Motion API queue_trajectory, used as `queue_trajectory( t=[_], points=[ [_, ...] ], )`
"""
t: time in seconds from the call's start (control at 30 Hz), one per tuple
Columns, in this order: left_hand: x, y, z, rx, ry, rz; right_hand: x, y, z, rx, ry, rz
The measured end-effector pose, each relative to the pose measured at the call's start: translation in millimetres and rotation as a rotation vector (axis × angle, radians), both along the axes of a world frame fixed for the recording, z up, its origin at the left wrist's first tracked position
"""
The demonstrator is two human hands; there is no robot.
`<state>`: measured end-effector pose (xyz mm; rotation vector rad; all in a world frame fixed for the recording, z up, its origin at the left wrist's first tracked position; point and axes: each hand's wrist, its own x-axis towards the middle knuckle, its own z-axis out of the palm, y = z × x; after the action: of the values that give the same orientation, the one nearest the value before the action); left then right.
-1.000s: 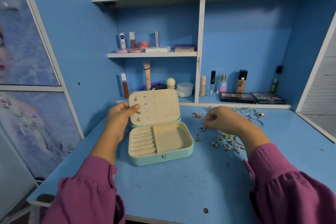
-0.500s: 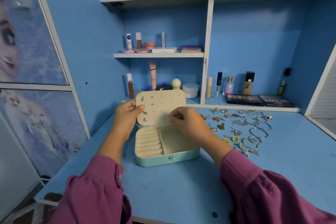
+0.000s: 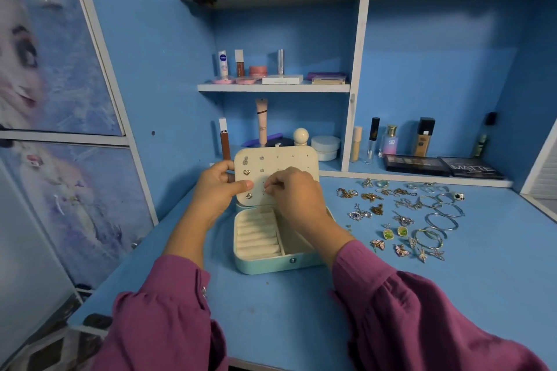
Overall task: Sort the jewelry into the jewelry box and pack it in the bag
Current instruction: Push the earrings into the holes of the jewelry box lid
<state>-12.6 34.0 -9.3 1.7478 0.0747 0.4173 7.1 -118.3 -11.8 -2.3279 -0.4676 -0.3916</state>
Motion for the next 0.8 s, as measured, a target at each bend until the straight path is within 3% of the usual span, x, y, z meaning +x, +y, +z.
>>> queue_trajectory(
  t=[0.43, 0.63, 0.8],
  points=[
    [-1, -2, 1, 0.032, -0.046, -0.008, 1, 4, 0, 0.07, -0.039, -0.001],
    [-3, 1, 0, 0.065, -0.066, 0.05, 1, 2, 1, -0.025, -0.066, -0.053],
    [-11, -7, 9, -0.044, 0.012, 0.073, 0, 3, -1, -0.028, -0.098, -0.082]
  ],
)
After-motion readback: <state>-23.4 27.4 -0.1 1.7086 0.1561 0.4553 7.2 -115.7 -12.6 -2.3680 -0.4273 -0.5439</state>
